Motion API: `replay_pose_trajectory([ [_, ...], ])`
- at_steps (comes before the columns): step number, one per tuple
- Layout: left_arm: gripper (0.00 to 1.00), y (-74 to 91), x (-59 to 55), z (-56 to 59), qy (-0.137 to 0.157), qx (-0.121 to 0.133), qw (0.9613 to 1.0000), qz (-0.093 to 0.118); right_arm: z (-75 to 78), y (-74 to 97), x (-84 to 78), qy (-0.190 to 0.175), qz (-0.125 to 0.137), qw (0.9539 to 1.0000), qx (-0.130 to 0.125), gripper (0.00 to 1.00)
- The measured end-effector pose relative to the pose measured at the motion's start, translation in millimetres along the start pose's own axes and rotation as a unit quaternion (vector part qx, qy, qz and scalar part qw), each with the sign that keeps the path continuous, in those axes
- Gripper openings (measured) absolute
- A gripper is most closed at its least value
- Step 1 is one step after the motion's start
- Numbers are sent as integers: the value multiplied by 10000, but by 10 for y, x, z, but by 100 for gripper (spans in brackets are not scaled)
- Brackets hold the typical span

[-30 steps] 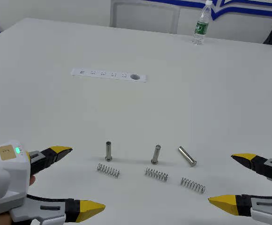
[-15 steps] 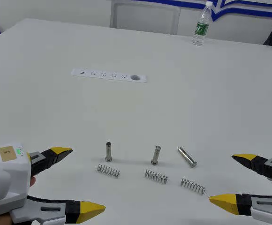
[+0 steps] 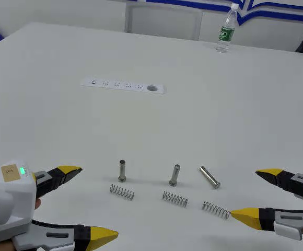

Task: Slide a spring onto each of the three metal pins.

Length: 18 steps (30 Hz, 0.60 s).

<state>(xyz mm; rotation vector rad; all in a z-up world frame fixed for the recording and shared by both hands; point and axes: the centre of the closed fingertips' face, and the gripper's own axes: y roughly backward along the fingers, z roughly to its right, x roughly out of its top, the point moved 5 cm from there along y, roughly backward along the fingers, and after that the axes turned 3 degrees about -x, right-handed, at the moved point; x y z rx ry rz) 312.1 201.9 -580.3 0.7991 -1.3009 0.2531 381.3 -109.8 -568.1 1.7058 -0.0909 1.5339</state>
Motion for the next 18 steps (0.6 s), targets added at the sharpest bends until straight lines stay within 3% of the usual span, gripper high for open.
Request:
replay_pose_trajectory([
  [9, 92, -6, 3, 5, -3, 0, 10000, -5, 117, -202, 136, 5, -85, 10000, -39, 63],
  [18, 92, -3, -3, -1, -2, 13, 10000, -6, 182, -427, 242, -193, -443, 9987, -178, 49],
])
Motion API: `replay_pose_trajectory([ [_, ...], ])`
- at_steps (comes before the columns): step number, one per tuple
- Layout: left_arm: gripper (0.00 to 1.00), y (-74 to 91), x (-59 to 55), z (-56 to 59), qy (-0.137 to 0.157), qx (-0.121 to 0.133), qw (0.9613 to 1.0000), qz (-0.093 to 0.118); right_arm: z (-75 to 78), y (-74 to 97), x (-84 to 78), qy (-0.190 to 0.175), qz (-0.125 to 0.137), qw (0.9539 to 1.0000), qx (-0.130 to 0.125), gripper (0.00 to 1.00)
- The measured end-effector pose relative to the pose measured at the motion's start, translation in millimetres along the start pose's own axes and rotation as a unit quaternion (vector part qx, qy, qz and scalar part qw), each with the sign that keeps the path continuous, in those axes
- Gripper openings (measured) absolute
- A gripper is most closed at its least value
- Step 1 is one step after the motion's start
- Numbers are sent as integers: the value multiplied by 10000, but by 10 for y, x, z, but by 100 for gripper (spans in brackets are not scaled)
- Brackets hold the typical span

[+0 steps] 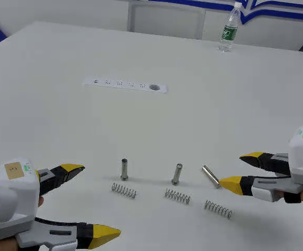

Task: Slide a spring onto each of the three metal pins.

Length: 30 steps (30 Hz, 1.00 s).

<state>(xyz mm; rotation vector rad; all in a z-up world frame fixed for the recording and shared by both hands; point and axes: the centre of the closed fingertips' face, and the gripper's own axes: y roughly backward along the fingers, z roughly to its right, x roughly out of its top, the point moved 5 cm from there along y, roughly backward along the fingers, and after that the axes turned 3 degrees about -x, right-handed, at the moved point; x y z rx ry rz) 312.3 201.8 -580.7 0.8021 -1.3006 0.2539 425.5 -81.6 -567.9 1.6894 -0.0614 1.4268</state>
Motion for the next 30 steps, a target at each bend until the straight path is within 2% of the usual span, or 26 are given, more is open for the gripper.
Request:
replay_pose_trajectory([
  [4, 92, 6, -1, -8, -8, 5, 10000, -4, 5, -104, 23, -27, -228, 9997, -47, 42],
  [8, 92, 10, 3, -15, -13, 13, 10000, 1, 27, -191, 51, -88, -323, 9994, -78, 34],
  [15, 92, -1, 2, 0, -17, -14, 10000, -1, 26, -350, 57, -160, -574, 9981, -162, 28],
  [17, 92, -3, 1, 1, -15, -15, 10000, 2, 67, -415, 41, -227, -653, 9974, -202, 27],
  [21, 91, -3, -5, -1, -2, -12, 10000, 7, 19, -487, 21, -211, -876, 9957, -228, 23],
  [30, 91, 2, -22, -4, 25, -5, 10000, -4, 42, -635, -19, -336, -1127, 9926, -302, 18],
])
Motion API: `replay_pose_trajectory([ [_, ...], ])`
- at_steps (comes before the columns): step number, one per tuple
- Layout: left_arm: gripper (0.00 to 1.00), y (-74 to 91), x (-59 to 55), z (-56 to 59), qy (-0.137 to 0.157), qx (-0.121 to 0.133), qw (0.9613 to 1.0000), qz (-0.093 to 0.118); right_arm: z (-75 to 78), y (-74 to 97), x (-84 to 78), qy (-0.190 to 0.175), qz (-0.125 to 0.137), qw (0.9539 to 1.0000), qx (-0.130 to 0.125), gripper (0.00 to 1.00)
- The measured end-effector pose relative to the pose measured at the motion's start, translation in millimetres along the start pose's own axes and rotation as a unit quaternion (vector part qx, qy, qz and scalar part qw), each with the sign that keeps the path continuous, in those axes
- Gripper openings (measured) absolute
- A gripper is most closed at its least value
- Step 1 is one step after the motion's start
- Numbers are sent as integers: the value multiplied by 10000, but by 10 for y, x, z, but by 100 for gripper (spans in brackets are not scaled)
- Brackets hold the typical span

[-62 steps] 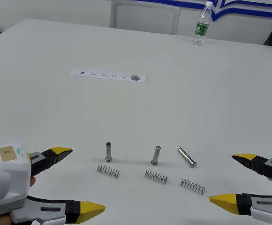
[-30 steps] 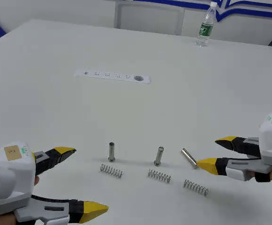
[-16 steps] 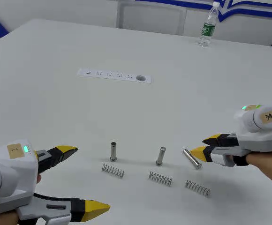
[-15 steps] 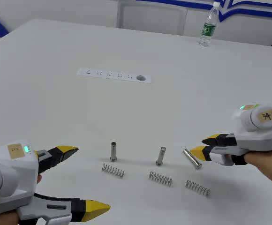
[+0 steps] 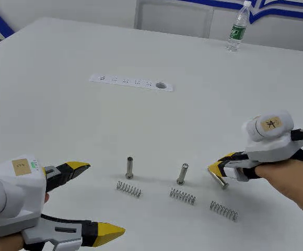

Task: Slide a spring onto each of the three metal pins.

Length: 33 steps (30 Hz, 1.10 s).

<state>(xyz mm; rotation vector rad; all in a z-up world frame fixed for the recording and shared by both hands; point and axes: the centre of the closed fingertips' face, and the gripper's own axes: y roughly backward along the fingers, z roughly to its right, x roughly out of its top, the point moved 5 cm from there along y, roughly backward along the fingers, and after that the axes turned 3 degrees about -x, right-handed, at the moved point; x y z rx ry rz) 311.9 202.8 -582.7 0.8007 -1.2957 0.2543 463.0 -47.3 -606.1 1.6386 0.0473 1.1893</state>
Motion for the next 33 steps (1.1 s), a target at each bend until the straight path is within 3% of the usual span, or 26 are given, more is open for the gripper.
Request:
replay_pose_trajectory([
  [11, 91, -18, 0, 14, 22, -15, 10000, -12, 17, -123, -48, -57, -327, 9994, -54, 13],
  [33, 91, -2, -9, -2, 35, 9, 10000, -36, 6, -154, -81, -6, -523, 9986, 32, 10],
])
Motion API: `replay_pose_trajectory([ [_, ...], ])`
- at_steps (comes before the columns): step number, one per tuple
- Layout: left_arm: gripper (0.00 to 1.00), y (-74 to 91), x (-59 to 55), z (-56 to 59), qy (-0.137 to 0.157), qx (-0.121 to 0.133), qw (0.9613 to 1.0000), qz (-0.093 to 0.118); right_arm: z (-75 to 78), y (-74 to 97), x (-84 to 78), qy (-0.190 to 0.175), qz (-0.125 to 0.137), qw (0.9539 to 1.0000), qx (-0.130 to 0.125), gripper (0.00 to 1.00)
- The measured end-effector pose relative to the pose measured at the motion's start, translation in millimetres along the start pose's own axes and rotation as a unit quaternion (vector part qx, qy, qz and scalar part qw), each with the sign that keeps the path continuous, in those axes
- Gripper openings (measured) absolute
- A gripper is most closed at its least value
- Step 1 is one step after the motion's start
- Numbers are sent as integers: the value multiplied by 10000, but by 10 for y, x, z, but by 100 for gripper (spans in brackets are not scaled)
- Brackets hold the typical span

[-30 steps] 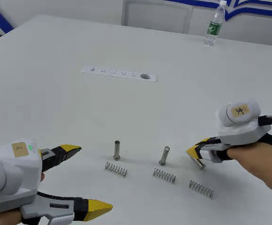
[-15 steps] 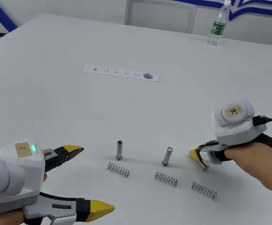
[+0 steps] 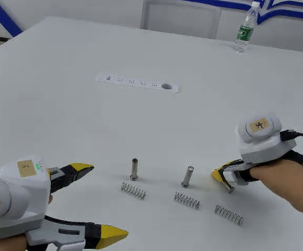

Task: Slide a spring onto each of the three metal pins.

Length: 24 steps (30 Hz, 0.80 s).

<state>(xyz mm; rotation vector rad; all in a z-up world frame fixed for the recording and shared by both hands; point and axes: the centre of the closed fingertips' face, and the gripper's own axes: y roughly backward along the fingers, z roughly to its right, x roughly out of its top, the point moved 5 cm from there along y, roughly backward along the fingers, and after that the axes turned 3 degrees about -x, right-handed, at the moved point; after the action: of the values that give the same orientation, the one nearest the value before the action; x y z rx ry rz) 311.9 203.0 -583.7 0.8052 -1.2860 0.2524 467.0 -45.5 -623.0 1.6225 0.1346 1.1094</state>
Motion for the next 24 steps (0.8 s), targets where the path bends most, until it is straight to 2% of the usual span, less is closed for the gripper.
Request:
replay_pose_trajectory([
  [11, 90, -33, 20, 19, -9, -36, 10000, 38, -14, 22, -1, -202, 8, 9998, -86, 9],
  [17, 90, -27, 8, 3, -5, -35, 10000, 24, -20, 129, 14, -251, 126, 9995, -108, 9],
  [24, 90, -42, 48, 16, -47, -54, 10000, 55, -27, 269, 19, -241, 263, 9992, -178, 9],
])
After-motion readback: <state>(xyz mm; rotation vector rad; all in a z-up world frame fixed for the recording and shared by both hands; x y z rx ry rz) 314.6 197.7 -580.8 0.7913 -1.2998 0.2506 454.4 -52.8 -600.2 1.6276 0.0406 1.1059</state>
